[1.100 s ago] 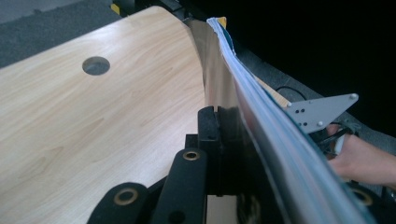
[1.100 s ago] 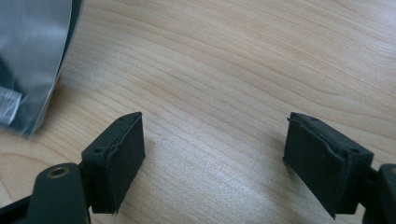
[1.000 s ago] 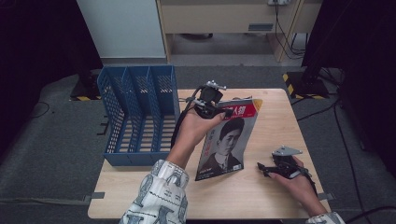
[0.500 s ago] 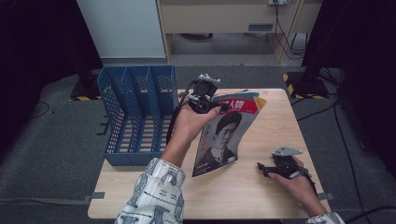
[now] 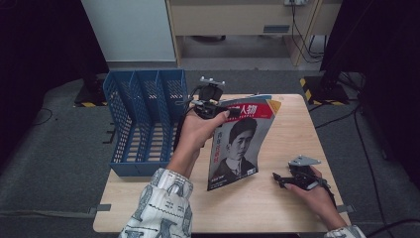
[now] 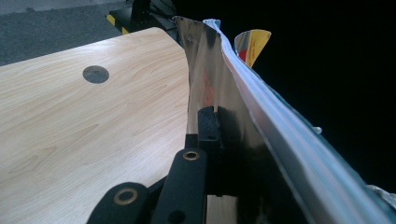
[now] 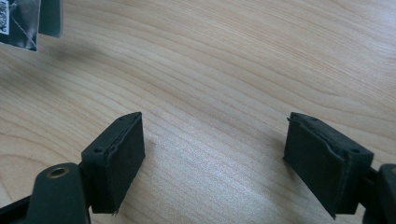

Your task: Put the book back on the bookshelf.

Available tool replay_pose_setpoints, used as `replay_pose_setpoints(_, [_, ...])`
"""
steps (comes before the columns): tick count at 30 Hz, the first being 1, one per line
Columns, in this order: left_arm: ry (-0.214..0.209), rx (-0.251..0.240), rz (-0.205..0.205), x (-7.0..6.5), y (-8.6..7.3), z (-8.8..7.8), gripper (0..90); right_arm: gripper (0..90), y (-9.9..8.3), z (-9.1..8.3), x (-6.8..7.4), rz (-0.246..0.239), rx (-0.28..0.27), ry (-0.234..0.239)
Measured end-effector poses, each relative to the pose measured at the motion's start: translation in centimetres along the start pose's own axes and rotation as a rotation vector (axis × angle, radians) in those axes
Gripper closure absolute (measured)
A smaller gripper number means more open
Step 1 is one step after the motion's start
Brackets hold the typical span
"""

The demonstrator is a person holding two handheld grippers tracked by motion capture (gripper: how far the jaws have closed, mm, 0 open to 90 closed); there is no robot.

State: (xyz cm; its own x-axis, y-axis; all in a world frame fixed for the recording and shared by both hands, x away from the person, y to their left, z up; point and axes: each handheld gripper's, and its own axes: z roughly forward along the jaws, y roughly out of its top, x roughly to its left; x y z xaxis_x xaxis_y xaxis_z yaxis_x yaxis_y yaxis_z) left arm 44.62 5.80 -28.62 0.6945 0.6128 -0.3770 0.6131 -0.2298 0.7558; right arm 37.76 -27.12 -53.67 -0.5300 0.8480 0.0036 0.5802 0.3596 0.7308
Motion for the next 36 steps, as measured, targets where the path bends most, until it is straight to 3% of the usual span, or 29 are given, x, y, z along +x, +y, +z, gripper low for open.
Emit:
replay_pose_setpoints(4, [-0.009,-0.021,-0.018,0.1,-0.1,-0.4,86.3,20.5,0.0,0.0,0.0,0.000,0.000,0.000])
replay_pose_setpoints(6, [-0.033,-0.043,-0.048,0.4,-0.3,-0.9,86.3,20.5,0.0,0.0,0.0,0.000,0.001,0.000])
replay_pose_setpoints(13, [-0.041,-0.068,-0.063,0.7,-0.5,-2.5,86.2,20.5,0.0,0.0,0.0,-0.001,-0.001,0.000])
replay_pose_setpoints(36, [0.013,-0.137,-0.080,1.5,-1.4,-8.3,86.3,20.5,0.0,0.0,0.1,0.005,-0.002,-0.002])
